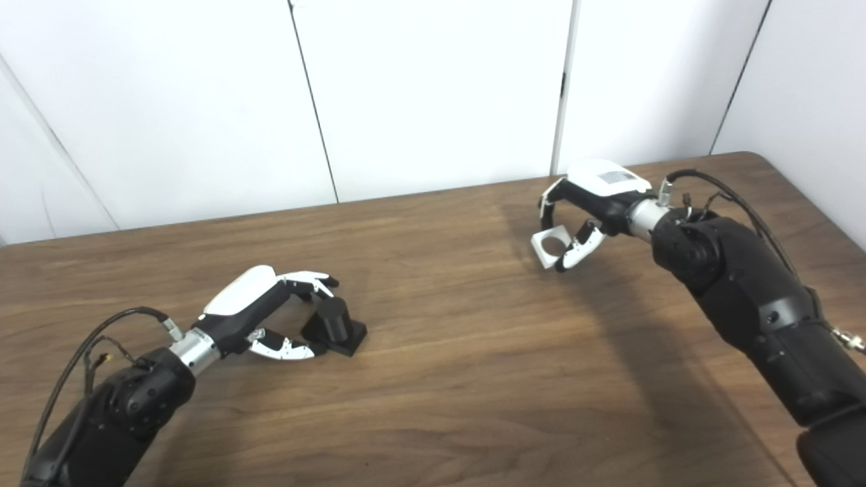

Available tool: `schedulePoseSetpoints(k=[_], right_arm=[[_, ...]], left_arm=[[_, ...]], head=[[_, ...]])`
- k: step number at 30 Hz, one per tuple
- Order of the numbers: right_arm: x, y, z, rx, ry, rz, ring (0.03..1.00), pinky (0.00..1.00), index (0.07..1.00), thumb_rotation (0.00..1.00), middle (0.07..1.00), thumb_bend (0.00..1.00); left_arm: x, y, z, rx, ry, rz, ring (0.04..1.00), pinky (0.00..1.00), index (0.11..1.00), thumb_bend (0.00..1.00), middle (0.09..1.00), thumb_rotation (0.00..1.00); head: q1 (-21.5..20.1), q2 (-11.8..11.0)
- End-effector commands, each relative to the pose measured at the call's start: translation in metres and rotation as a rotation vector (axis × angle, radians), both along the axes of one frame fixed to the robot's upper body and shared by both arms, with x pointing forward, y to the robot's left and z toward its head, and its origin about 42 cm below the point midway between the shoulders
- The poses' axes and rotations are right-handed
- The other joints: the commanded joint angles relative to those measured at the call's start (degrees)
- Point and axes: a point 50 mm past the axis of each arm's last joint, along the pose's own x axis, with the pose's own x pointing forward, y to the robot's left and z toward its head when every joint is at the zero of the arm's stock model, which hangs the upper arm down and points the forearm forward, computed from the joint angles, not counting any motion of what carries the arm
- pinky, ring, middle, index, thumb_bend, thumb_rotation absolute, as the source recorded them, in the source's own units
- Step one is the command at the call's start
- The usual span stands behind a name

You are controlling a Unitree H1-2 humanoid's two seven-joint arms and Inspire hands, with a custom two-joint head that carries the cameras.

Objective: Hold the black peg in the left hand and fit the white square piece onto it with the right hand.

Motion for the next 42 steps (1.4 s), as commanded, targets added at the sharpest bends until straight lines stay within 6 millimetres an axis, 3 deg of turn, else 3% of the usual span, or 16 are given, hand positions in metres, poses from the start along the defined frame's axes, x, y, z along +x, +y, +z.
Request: schedulePoseSetpoints(k=[1, 11, 20, 37, 42], right_arm=[[0.011, 0.019, 0.052, 0.023, -0.093, 0.077, 0.847, 0.80, 0.481, 0.14, 0.792, 0.52], [0.012, 0.062, 0.082, 0.004, -0.082, 0.183, 0.851, 0.79, 0.480, 0.14, 0.803, 0.52], [0.011, 0.101, 0.095, 0.021, -0.094, 0.267, 0.839, 0.75, 0.480, 0.14, 0.798, 0.52], [0.014, 0.180, 0.086, 0.071, -0.085, 0.440, 0.877, 0.83, 0.480, 0.15, 0.800, 0.52], [0.012, 0.196, 0.081, 0.091, -0.062, 0.468, 0.854, 0.77, 0.479, 0.15, 0.803, 0.52]], left_arm=[[-0.017, 0.028, -0.044, 0.169, 0.177, 0.086, 0.815, 0.69, 0.598, 0.80, 0.832, 0.08], [-0.016, 0.022, -0.043, 0.166, 0.175, 0.089, 0.803, 0.69, 0.603, 0.79, 0.829, 0.10], [-0.014, 0.015, -0.043, 0.193, 0.177, 0.087, 0.813, 0.70, 0.617, 0.78, 0.836, 0.13], [-0.011, 0.006, -0.042, 0.179, 0.174, 0.082, 0.807, 0.67, 0.606, 0.78, 0.831, 0.10], [-0.009, 0.002, -0.041, 0.194, 0.175, 0.083, 0.810, 0.68, 0.611, 0.78, 0.834, 0.13]], head=[[-0.03, 0.05], [3.68, 0.30], [6.03, 0.23], [11.09, 0.54], [13.16, 0.57]])
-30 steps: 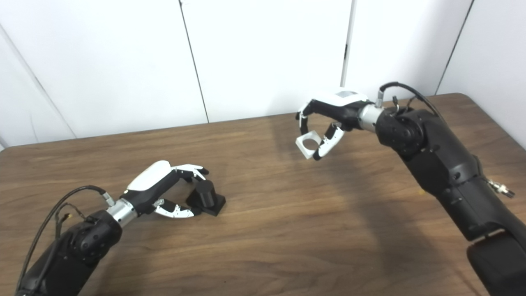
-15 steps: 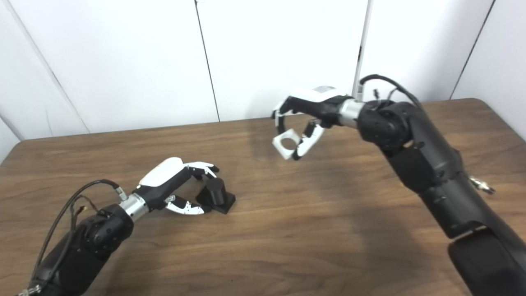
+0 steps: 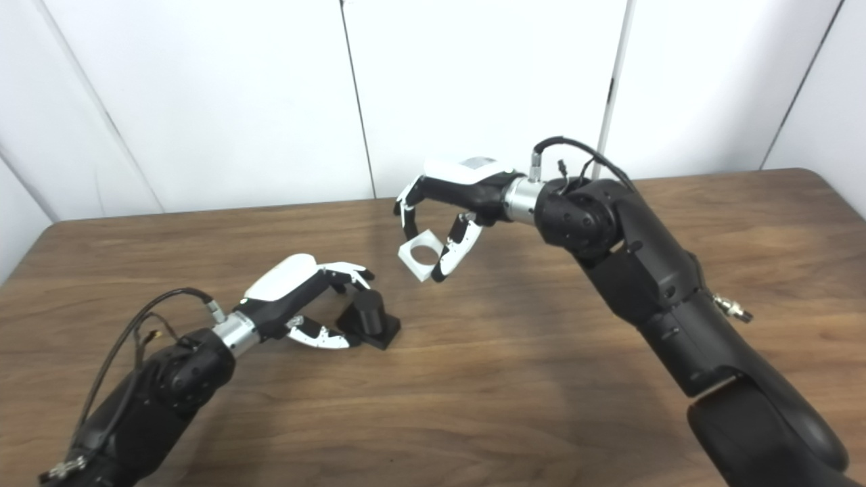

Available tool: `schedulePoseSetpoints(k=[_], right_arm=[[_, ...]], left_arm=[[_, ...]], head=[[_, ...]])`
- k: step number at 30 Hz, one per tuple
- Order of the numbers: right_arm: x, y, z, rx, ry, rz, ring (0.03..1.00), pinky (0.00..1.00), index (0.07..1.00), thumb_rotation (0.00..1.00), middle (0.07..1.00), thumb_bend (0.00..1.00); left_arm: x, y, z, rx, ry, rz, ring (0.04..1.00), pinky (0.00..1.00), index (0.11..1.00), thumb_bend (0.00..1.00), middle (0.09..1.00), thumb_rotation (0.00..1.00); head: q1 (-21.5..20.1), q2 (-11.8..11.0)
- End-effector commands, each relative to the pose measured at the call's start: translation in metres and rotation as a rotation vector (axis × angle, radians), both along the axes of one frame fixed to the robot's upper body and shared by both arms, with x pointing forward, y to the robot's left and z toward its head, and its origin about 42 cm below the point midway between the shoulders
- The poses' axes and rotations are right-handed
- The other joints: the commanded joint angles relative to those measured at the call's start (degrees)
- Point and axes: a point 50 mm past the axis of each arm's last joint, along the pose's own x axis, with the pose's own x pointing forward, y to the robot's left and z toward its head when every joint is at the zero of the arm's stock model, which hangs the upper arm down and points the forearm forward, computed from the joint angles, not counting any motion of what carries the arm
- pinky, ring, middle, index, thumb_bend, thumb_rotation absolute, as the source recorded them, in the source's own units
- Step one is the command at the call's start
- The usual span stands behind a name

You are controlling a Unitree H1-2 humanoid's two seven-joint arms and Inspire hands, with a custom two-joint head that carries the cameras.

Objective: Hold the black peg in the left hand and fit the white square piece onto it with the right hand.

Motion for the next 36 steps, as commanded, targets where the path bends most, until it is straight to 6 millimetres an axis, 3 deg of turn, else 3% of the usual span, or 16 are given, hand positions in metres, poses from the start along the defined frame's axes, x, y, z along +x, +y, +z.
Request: schedulePoseSetpoints(k=[1, 9, 25, 36], right_arm=[[0.002, 0.014, 0.037, 0.028, -0.085, 0.034, 0.856, 0.77, 0.479, 0.15, 0.804, 0.52], [-0.003, 0.034, 0.025, 0.009, -0.062, 0.081, 0.842, 0.74, 0.480, 0.14, 0.797, 0.52], [-0.006, 0.072, 0.019, -0.001, -0.053, 0.158, 0.824, 0.72, 0.479, 0.14, 0.774, 0.52], [-0.006, 0.083, 0.015, -0.021, -0.037, 0.172, 0.818, 0.70, 0.479, 0.14, 0.773, 0.52]], left_arm=[[-0.013, 0.014, -0.045, 0.172, 0.185, 0.078, 0.811, 0.69, 0.611, 0.77, 0.835, 0.13], [-0.011, 0.010, -0.045, 0.164, 0.181, 0.080, 0.806, 0.68, 0.609, 0.79, 0.832, 0.11], [-0.009, 0.006, -0.044, 0.167, 0.172, 0.083, 0.803, 0.67, 0.606, 0.79, 0.831, 0.12], [-0.011, 0.005, -0.044, 0.159, 0.180, 0.090, 0.807, 0.69, 0.605, 0.81, 0.832, 0.11]], head=[[0.07, 0.04], [2.32, -0.08], [3.53, -0.22], [3.92, -0.31]])
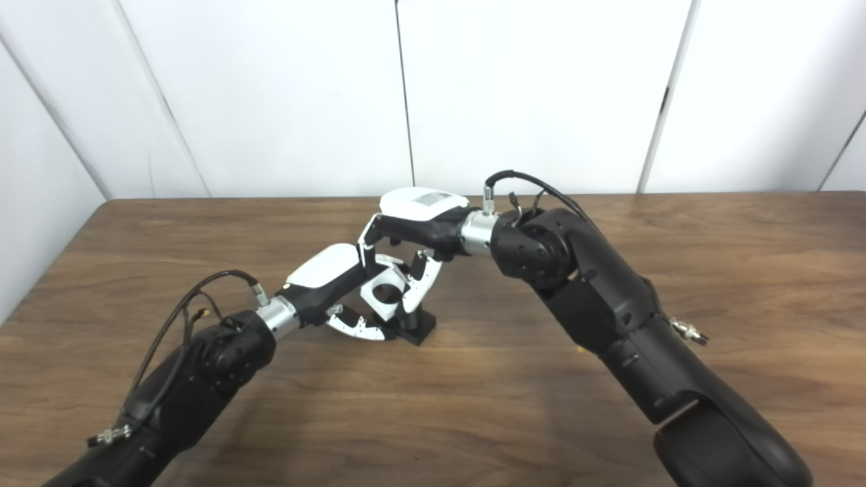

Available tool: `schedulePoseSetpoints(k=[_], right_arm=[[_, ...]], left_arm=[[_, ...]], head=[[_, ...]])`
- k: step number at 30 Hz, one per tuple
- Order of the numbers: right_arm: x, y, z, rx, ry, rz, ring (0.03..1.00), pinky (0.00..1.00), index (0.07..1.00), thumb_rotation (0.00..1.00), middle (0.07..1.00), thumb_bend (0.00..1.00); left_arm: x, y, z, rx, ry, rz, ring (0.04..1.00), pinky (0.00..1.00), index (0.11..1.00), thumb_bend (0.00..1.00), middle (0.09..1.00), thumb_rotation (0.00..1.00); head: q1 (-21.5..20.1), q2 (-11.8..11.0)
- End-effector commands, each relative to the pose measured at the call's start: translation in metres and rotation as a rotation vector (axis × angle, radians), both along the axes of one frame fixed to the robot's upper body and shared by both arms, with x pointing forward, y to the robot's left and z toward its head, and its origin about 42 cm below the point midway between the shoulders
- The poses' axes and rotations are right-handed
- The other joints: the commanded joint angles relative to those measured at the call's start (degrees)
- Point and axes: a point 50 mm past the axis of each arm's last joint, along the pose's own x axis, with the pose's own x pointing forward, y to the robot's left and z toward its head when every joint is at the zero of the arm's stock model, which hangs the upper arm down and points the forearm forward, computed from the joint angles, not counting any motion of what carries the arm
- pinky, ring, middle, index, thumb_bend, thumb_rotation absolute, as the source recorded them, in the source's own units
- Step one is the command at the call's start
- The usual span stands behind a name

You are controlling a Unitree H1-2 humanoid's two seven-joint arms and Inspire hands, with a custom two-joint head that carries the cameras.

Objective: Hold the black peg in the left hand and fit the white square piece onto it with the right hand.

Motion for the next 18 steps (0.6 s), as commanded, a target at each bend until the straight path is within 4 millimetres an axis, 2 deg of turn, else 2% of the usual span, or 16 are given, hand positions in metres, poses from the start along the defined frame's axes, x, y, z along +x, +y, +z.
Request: schedulePoseSetpoints(k=[1, 18], right_arm=[[0.0037, 0.0142, 0.0360, 0.023, -0.095, 0.051, 0.816, 0.70, 0.479, 0.14, 0.772, 0.52], [0.0114, 0.0066, 0.0417, -0.005, -0.110, 0.026, 0.824, 0.73, 0.479, 0.14, 0.780, 0.52]], left_arm=[[-0.0152, 0.0154, -0.0457, 0.150, 0.180, 0.079, 0.807, 0.69, 0.605, 0.81, 0.832, 0.11], [-0.0166, 0.0160, -0.0478, 0.149, 0.177, 0.078, 0.806, 0.69, 0.604, 0.81, 0.831, 0.11]], head=[[0.03, 0.02], [-0.32, 0.25]])
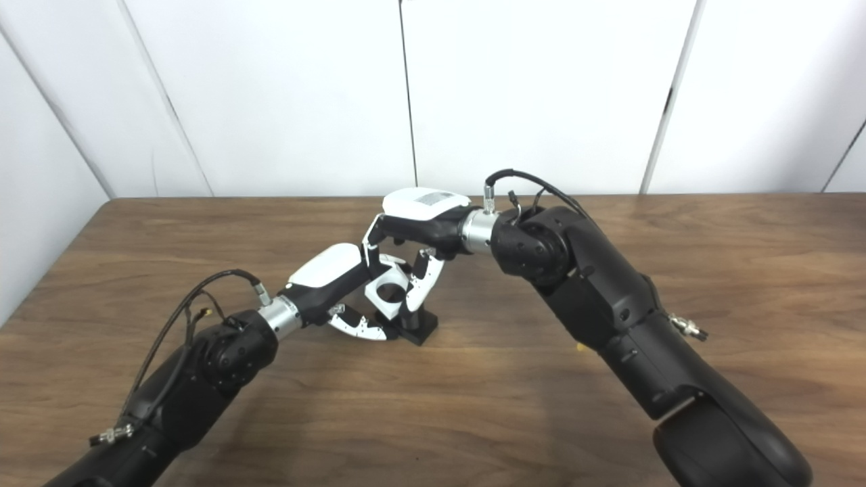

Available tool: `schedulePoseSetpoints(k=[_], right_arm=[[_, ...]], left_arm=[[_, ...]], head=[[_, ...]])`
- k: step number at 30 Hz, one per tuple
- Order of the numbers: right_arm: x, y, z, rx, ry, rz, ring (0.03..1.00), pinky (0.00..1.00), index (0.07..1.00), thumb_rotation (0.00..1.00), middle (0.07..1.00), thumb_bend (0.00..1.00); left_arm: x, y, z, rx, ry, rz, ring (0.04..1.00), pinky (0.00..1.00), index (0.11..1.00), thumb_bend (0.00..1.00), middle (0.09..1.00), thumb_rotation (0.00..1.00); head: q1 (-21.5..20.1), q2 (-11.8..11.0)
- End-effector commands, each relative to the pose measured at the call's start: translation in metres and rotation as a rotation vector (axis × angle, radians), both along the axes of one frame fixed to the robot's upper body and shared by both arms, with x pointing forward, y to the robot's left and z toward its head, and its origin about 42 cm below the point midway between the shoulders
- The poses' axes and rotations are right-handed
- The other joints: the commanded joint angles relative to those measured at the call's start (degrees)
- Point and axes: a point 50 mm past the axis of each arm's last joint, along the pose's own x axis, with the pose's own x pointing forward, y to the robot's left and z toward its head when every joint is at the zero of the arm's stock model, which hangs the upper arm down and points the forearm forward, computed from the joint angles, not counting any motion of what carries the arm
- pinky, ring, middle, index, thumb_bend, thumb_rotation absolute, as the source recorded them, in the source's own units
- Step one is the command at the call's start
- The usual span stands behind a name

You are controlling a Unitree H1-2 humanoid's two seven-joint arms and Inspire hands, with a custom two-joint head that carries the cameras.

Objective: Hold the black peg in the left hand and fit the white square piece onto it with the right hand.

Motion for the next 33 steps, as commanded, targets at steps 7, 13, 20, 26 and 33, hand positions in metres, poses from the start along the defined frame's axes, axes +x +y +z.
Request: schedulePoseSetpoints(k=[7, 13, 20, 26, 33], right_arm=[[0.009, 0.002, 0.039, 0.021, -0.104, 0.031, 0.825, 0.73, 0.479, 0.14, 0.774, 0.52], [0.009, 0.000, 0.037, 0.001, -0.094, 0.023, 0.830, 0.73, 0.480, 0.14, 0.777, 0.52], [0.011, -0.004, 0.034, 0.007, -0.089, 0.024, 0.809, 0.70, 0.479, 0.14, 0.765, 0.52], [0.009, -0.003, 0.029, -0.017, -0.078, 0.021, 0.815, 0.70, 0.480, 0.14, 0.772, 0.52], [0.009, -0.002, 0.029, -0.032, -0.077, 0.026, 0.829, 0.72, 0.480, 0.14, 0.781, 0.52]], left_arm=[[-0.017, 0.015, -0.048, 0.157, 0.184, 0.080, 0.809, 0.70, 0.608, 0.80, 0.837, 0.13], [-0.018, 0.015, -0.047, 0.149, 0.180, 0.082, 0.804, 0.69, 0.606, 0.81, 0.833, 0.11], [-0.018, 0.014, -0.047, 0.147, 0.178, 0.081, 0.801, 0.69, 0.604, 0.81, 0.830, 0.11], [-0.017, 0.014, -0.047, 0.155, 0.178, 0.077, 0.807, 0.69, 0.607, 0.81, 0.833, 0.12], [-0.016, 0.013, -0.046, 0.148, 0.182, 0.084, 0.812, 0.70, 0.607, 0.80, 0.835, 0.11]], head=[[0.11, 0.24], [0.10, 0.48], [0.14, 0.75], [0.08, 0.69], [0.12, 0.86]])
